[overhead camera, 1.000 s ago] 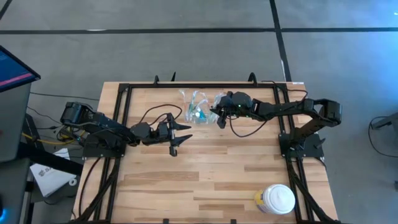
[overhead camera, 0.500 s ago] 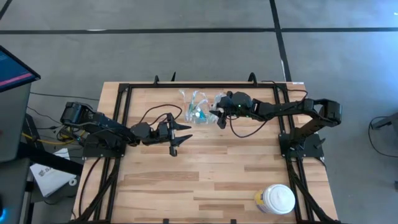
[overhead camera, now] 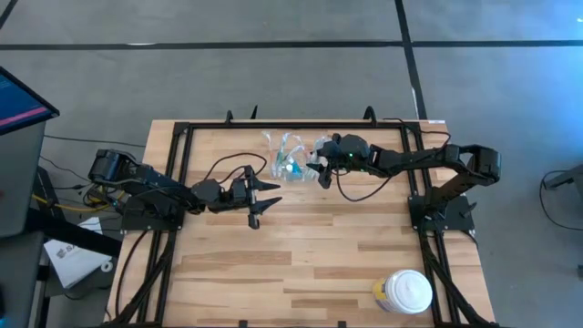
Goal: Pick & Place toothbrushing station
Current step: Put the green toothbrush into the transparent organizer
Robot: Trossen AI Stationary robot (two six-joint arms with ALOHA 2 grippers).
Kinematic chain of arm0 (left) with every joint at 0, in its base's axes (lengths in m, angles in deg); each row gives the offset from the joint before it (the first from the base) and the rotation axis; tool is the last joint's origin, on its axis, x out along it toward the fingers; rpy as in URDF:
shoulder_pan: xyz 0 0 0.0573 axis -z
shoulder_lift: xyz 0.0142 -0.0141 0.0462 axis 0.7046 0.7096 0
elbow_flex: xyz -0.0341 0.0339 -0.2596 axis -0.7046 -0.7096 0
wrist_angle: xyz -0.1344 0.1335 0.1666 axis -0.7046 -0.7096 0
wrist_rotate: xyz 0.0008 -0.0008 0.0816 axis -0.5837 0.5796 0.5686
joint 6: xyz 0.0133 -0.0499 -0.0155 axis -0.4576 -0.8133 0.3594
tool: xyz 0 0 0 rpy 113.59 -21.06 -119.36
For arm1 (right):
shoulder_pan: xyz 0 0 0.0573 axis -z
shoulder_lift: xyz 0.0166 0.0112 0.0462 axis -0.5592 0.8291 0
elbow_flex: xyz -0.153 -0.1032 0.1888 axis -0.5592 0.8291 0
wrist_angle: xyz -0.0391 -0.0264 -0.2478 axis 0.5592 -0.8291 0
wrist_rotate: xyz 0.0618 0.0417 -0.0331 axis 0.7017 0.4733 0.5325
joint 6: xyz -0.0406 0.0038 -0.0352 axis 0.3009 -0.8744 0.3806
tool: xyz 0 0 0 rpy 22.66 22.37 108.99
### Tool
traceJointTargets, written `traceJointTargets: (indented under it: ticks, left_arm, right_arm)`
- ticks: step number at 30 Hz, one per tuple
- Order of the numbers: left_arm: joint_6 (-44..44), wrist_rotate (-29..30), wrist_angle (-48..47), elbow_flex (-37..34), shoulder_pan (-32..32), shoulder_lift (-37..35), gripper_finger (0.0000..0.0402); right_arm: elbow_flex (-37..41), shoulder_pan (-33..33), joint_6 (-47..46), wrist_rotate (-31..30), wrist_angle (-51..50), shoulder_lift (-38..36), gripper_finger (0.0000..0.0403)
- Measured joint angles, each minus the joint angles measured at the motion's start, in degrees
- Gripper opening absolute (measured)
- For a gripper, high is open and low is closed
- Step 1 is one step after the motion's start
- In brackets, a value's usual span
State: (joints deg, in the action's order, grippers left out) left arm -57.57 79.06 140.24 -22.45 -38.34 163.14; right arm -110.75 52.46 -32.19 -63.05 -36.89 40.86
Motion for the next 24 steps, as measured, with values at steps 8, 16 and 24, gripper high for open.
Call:
traceJointTargets:
  ticks: [8, 16, 24]
  left_arm:
    - [-0.01, 0.0, -0.05, 0.0, -0.01, -0.01, 0.0158]
    - [0.01, 0.0, -0.25, 0.0, -0.01, 0.0, 0.0158]
    - [0.01, 0.0, -0.27, 0.0, 0.0, 0.0, 0.0158]
  right_arm:
    - [0.04, 0.0, 0.02, 0.17, 0.53, -1.15, 0.0194]
    - [0.02, -0.04, 0.19, 1.27, -0.19, -1.22, 0.0198]
    - [0.02, -0.21, 0.42, 1.46, -0.02, -1.18, 0.0191]
